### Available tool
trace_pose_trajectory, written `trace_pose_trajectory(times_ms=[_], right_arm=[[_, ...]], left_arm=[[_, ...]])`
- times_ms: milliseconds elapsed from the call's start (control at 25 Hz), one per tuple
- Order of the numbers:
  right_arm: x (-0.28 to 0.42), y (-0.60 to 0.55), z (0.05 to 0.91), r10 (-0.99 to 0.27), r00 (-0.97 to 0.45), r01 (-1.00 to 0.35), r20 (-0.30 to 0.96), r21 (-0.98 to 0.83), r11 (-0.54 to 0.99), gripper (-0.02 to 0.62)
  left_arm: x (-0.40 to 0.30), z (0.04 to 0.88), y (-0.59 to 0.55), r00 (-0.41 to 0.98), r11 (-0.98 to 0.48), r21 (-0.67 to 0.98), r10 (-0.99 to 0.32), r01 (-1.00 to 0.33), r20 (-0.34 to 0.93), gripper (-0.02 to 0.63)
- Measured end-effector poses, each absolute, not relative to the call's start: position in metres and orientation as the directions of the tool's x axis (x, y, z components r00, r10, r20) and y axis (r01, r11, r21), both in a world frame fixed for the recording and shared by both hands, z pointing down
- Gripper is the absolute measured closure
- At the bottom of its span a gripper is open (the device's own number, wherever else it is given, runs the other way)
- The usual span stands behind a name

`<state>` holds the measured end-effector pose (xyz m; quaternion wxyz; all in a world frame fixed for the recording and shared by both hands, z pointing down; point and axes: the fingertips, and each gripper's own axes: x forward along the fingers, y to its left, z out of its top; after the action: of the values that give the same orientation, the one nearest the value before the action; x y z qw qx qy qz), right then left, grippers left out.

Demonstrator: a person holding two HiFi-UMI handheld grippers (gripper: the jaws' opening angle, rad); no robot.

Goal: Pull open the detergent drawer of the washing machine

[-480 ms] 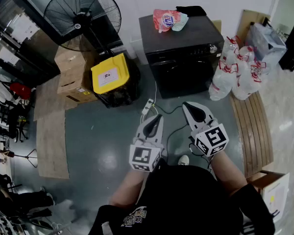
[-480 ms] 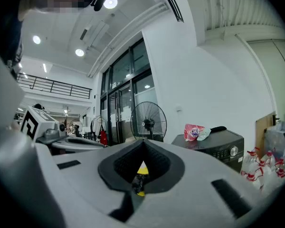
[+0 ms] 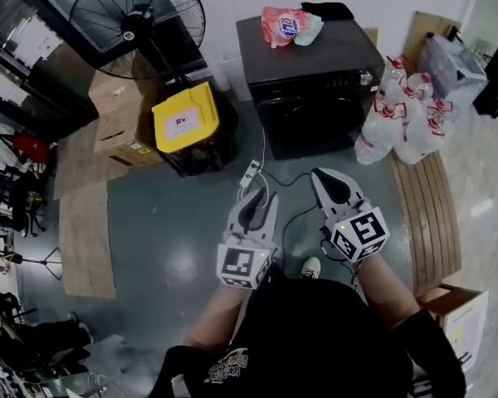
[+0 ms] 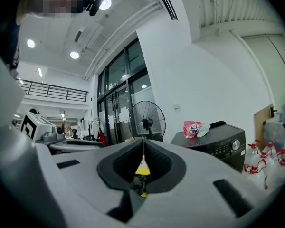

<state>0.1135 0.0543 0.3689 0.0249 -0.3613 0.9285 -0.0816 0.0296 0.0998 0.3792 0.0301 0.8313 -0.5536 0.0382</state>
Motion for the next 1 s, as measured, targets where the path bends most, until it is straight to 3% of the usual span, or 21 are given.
trace_pose_trajectory(times_ms=[80,320,560,1000], right_arm=[[0.108,0.050,0.370,-0.674,-0.738,-0.662,0.009,-0.203,0.722,0.487],[0.097,0.031,0.376,-0.692,-0.722,-0.653,-0.006,-0.321,0.685,0.389],[0.080,0.006,0.385,-0.721,-0.693,-0.656,-0.005,-0.408,0.634,0.324],[0.028,-0.044,0.403,-0.759,-0.650,-0.675,0.034,-0.483,0.557,0.310]], left_arm=[[0.026,0.380,0.096,0.401,-0.401,0.017,-0.912,-0.916,0.091,0.436],[0.014,0.382,0.083,0.448,-0.447,0.034,-0.890,-0.894,0.088,0.356],[-0.008,0.389,0.064,0.483,-0.481,0.046,-0.870,-0.875,0.098,0.334],[-0.065,0.395,0.017,0.527,-0.523,0.066,-0.845,-0.850,0.090,0.330]])
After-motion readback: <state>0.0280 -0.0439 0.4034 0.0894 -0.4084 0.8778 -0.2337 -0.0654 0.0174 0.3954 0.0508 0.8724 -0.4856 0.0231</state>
